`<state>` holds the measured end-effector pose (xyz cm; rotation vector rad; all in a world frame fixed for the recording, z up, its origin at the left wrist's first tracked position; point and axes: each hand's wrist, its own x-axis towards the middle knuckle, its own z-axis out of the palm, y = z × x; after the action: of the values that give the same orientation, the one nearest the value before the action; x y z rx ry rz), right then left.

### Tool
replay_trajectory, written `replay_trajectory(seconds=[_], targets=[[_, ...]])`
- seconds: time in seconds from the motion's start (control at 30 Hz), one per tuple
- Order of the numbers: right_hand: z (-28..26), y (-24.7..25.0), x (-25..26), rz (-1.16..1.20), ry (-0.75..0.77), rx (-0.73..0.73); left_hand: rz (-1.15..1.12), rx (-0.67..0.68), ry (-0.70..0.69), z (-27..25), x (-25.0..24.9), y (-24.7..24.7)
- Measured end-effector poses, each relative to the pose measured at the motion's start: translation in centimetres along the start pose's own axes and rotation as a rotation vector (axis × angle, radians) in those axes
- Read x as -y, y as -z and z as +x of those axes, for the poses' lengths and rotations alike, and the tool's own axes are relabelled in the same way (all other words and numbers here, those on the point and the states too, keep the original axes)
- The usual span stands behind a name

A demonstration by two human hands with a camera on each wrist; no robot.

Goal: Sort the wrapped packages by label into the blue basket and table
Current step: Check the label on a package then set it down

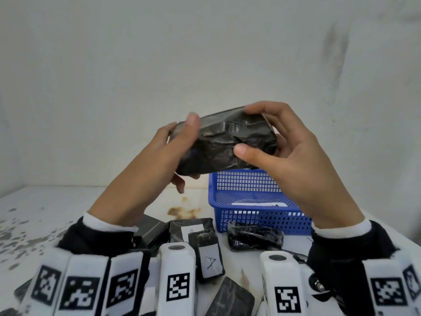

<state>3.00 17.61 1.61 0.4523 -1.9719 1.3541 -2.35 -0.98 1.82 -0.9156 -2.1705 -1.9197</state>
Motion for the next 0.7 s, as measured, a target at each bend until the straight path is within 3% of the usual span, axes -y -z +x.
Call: replay_trajectory(seconds=[0.17,0.27,0.4,0.7], targets=[[0.1,0.1,0.0,0.013,-0.09,-0.024,-0.223,-0.122,0.015,0.4,0.4,0.6],[0.1,-0.1,0.5,0.033,-0.17,-0.003,-0.21,-0.118,-0.03,0.6,0.6,0.9],[0.0,0.1,0.3,0.018,-0.139,-0.028,-0.276,-0.076,-0.032,0.7,0.4,0.9],[-0.1,0.0,1.0,0.027,-0.176,-0.016,-0.189,-0.152,0.013,0.5,0.3,0.3]])
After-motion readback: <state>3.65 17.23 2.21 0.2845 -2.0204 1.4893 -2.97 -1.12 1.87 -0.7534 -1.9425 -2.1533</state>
